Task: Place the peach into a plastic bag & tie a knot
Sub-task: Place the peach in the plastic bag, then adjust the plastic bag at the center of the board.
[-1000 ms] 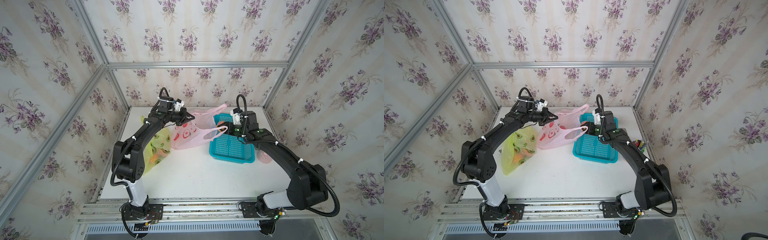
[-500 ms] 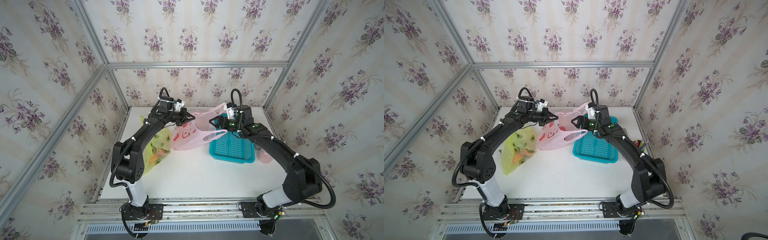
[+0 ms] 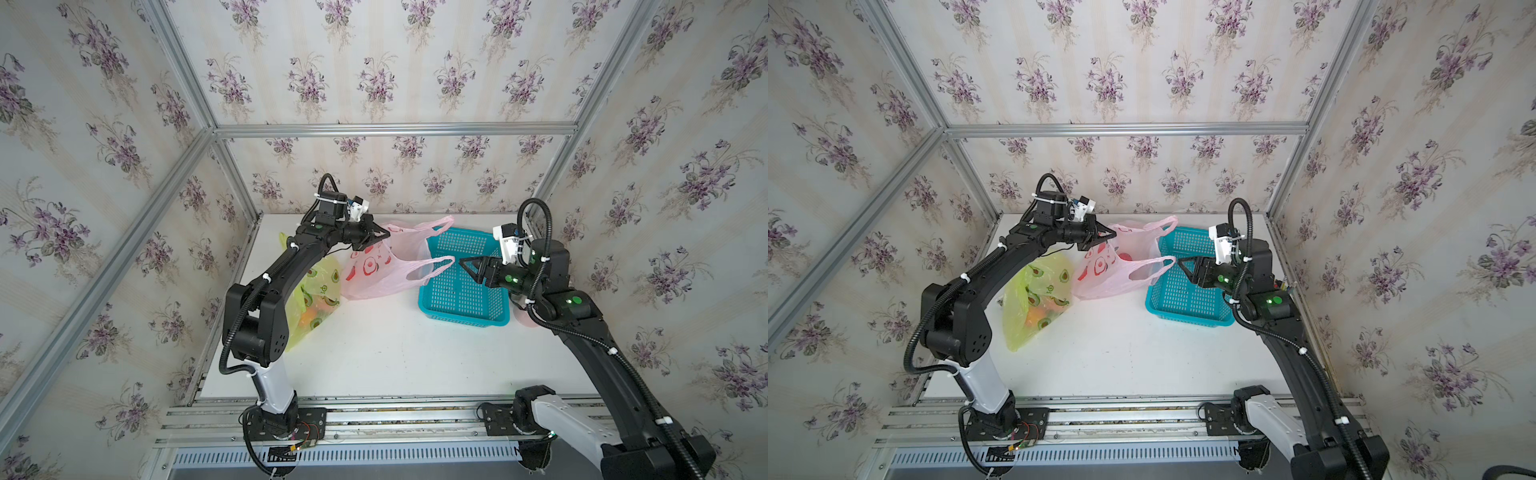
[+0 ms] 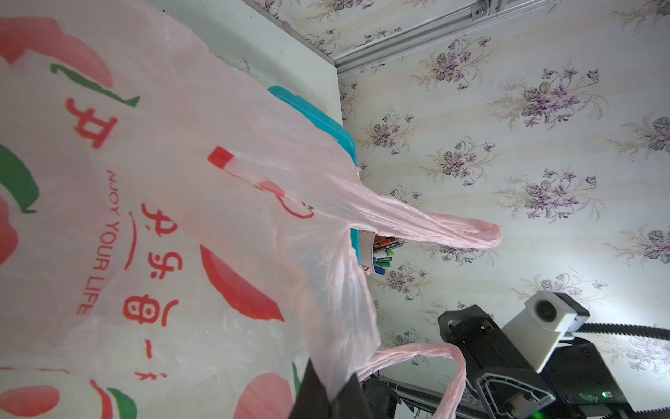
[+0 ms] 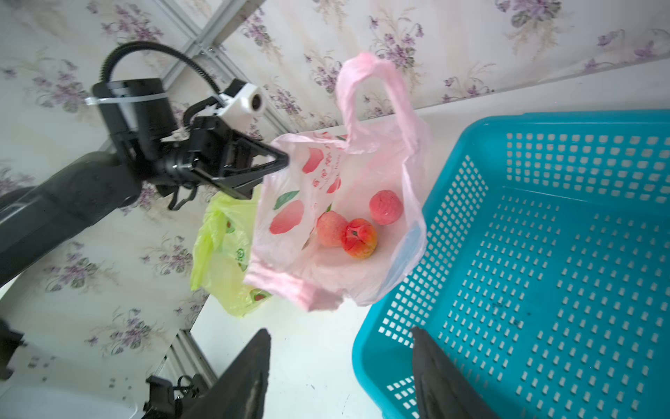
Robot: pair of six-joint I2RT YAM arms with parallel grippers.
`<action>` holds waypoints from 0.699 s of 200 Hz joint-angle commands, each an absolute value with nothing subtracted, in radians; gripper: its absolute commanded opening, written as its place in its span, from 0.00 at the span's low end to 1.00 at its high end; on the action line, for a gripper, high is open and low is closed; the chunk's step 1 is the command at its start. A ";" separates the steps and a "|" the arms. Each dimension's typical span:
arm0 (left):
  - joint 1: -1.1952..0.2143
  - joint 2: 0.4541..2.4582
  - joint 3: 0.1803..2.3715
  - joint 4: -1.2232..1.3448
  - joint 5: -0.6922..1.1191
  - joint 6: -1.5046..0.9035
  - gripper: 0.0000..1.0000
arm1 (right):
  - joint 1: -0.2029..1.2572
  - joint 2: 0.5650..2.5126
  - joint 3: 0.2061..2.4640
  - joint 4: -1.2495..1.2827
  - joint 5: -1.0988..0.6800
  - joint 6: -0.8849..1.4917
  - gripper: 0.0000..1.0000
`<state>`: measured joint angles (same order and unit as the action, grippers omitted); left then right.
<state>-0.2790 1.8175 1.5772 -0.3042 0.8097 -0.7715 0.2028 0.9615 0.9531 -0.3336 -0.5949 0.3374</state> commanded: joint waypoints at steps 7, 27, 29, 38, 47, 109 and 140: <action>-0.277 1.822 1.577 -0.287 0.817 -0.780 0.00 | 0.202 0.945 0.930 -0.301 -0.699 0.285 0.61; -0.279 1.819 1.577 -0.287 0.818 -0.783 0.00 | 0.203 0.993 0.929 -0.278 -0.729 0.286 0.56; -0.277 1.819 1.577 -0.287 0.817 -0.783 0.00 | 0.203 0.997 0.928 -0.275 -0.727 0.285 0.56; -0.278 1.819 1.578 -0.287 0.817 -0.785 0.00 | 0.203 1.019 0.927 -0.267 -0.716 0.284 0.56; -0.279 1.819 1.580 -0.287 0.818 -0.785 0.00 | 0.203 1.035 0.925 -0.253 -0.719 0.285 0.54; -0.280 1.817 1.574 -0.287 0.819 -0.787 0.00 | 0.213 1.093 0.942 -0.184 -0.776 0.299 0.50; -0.282 1.820 1.574 -0.287 0.819 -0.786 0.00 | 0.218 1.121 0.947 -0.164 -0.792 0.300 0.47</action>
<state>-0.2813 1.8183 1.5753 -0.3038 0.8097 -0.7776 0.2127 1.1061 0.9401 -0.2111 -0.7605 0.3073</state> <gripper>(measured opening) 0.066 0.481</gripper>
